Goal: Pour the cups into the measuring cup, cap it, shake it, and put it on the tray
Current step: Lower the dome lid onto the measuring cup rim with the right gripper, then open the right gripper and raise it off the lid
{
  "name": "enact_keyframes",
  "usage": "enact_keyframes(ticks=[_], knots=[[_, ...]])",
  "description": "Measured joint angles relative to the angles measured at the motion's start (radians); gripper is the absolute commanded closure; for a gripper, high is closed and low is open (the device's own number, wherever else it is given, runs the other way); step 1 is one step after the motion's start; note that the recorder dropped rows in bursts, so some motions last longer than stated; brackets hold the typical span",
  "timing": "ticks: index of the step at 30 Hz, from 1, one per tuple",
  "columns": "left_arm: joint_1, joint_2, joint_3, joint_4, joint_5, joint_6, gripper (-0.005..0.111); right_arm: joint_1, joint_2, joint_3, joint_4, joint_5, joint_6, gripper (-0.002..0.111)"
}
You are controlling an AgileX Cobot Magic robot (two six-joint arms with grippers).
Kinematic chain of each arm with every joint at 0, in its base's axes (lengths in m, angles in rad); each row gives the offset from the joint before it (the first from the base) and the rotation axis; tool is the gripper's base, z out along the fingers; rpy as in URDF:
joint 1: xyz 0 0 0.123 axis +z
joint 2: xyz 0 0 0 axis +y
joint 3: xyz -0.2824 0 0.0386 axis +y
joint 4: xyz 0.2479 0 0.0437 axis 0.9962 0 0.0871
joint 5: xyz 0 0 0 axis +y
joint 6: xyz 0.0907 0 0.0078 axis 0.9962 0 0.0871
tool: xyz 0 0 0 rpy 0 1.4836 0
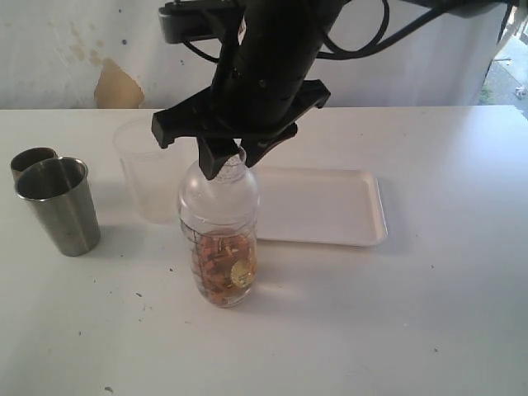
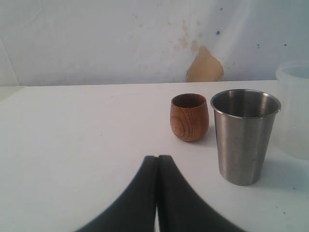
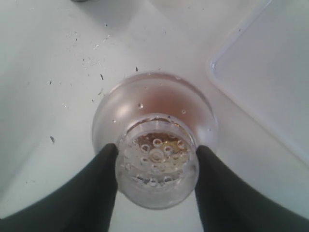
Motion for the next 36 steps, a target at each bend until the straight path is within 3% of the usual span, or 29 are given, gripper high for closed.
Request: enact_keyframes(ticks=[14, 17, 21, 23, 36], knots=[[0.000, 0.000, 0.000, 0.000, 0.000, 0.000, 0.107, 0.000, 0.031, -0.004, 0.000, 0.004, -0.019, 0.106], [0.000, 0.000, 0.000, 0.000, 0.000, 0.000, 0.107, 0.000, 0.031, -0.004, 0.002, 0.004, -0.039, 0.093], [0.000, 0.000, 0.000, 0.000, 0.000, 0.000, 0.107, 0.000, 0.033, -0.006, 0.004, 0.004, -0.048, 0.062], [0.000, 0.000, 0.000, 0.000, 0.000, 0.000, 0.107, 0.000, 0.033, -0.006, 0.004, 0.004, -0.050, 0.051], [0.000, 0.000, 0.000, 0.000, 0.000, 0.000, 0.107, 0.000, 0.047, -0.004, 0.006, 0.021, -0.058, 0.046]])
